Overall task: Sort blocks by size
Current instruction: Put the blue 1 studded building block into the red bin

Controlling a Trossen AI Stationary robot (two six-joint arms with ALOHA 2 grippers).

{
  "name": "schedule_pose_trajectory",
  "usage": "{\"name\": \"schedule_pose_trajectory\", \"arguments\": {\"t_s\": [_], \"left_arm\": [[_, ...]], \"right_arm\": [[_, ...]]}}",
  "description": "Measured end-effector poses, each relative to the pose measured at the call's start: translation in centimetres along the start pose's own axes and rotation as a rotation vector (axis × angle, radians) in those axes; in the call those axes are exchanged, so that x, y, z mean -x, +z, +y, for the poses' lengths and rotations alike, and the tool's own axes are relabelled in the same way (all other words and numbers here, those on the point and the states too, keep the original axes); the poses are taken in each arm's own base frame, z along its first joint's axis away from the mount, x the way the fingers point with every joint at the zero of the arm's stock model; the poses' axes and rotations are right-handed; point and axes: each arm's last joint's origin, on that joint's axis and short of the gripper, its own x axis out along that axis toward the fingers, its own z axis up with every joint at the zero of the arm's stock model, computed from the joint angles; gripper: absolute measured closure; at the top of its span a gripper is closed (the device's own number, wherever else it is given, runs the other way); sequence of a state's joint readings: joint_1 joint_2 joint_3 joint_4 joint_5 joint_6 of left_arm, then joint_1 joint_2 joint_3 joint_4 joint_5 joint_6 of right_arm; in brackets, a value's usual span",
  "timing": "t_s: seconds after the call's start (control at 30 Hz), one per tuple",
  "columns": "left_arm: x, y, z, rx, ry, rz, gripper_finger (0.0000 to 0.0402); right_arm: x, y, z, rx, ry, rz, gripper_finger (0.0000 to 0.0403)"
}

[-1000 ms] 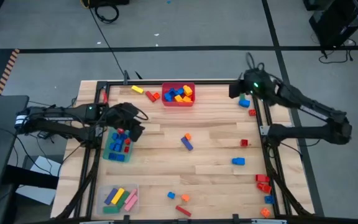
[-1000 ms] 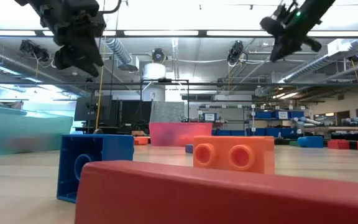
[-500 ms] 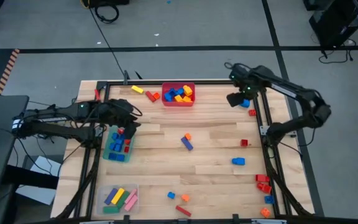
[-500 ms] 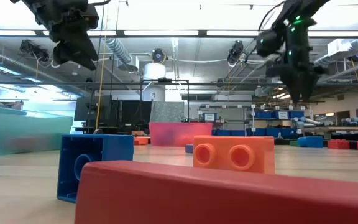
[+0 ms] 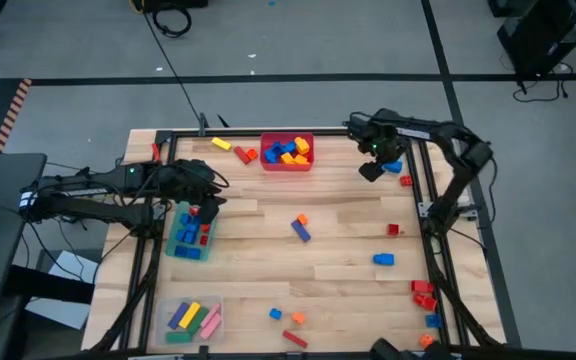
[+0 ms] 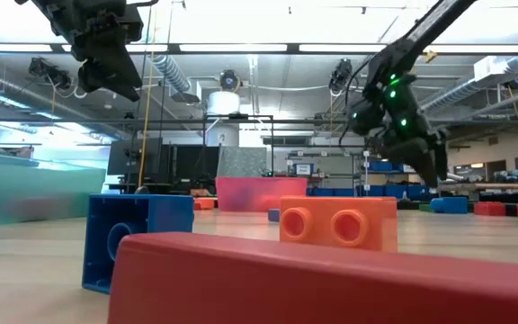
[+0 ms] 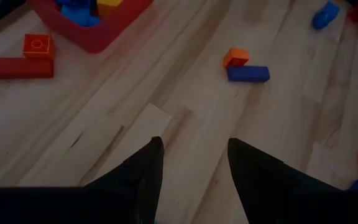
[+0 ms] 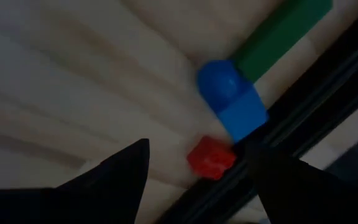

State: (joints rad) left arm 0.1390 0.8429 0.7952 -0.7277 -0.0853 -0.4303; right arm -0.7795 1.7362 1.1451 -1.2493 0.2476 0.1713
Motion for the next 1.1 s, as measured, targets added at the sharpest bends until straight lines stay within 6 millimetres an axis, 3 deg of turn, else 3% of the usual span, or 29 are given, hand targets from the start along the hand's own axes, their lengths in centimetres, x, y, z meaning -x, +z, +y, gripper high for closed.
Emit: {"name": "schedule_pose_trajectory", "arguments": {"t_s": [0.3,0.8,1.1], "left_arm": [[0.0,0.0,0.0,0.05,-0.001,0.0,0.0214],[0.0,0.0,0.0,0.077,-0.002,-0.002,0.0214],[0.0,0.0,0.0,0.079,-0.003,-0.003,0.0214]], "right_arm": [[-1.7,3.7,-0.1,0.176,-0.157,0.146,0.0125],[-5.8,5.0,-1.4,0.242,-0.062,0.384,0.0136],[-7.2,5.3,-1.1,0.253,-0.009,0.383,0.0199]]}}
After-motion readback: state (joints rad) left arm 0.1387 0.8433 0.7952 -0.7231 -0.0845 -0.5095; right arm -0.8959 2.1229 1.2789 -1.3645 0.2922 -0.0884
